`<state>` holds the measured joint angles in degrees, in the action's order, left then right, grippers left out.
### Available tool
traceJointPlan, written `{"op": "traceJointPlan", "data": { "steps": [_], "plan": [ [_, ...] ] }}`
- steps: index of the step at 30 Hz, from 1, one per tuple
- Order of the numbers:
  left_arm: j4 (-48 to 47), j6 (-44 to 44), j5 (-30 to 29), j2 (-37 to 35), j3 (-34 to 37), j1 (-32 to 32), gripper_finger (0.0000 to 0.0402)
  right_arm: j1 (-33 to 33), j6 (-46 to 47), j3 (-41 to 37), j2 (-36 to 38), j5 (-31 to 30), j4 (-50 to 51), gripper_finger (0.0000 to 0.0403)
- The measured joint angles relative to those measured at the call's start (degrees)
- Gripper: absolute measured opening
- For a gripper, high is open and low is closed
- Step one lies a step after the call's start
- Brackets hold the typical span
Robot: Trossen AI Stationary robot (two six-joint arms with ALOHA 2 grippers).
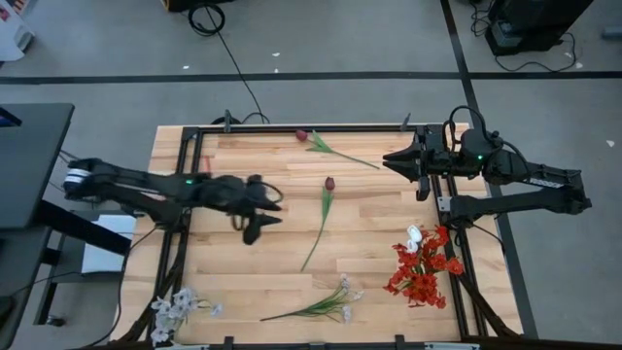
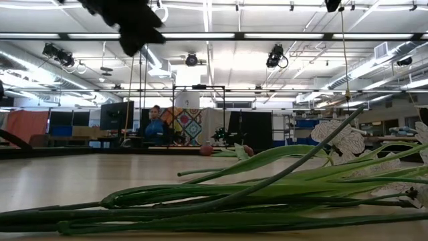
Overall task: Sort flowers into vase by color
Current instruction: Put the white flowers into the transparent vase
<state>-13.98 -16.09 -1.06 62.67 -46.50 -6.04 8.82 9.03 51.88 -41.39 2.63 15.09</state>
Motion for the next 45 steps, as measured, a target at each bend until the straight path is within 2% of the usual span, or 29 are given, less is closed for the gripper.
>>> {"op": "traceJointPlan", "data": {
  "steps": [6,12,20,27,33,40,45],
  "plan": [
    [8.0,6.1,3.8,12.7,0.0,-2.5,0.0169,0.0,0.0,0.0,0.0,0.0,0.0,0.0083],
    [17.2,0.2,3.8,21.1,0.0,-3.8,0.0169,0.0,0.0,0.0,0.0,0.0,0.0,0.0083],
    [19.1,-7.0,3.8,24.0,0.0,-7.0,0.0169,0.0,0.0,0.0,0.0,0.0,0.0,0.0083],
    [22.4,-7.9,3.5,24.1,0.0,-11.2,0.0169,0.0,0.0,0.0,0.0,0.0,0.0,0.0083],
    [27.1,-7.8,2.6,27.2,-0.1,-15.0,0.0163,0.0,0.3,0.0,0.0,0.0,0.0,0.0083],
    [36.6,-8.6,-5.2,34.8,-0.1,-21.8,0.0155,0.0,6.7,0.0,0.0,0.0,0.0,0.0083],
    [36.7,-8.4,-9.0,42.0,-4.6,-26.2,0.0155,0.0,6.9,0.0,0.0,0.0,0.0,0.0083]
  ]
}}
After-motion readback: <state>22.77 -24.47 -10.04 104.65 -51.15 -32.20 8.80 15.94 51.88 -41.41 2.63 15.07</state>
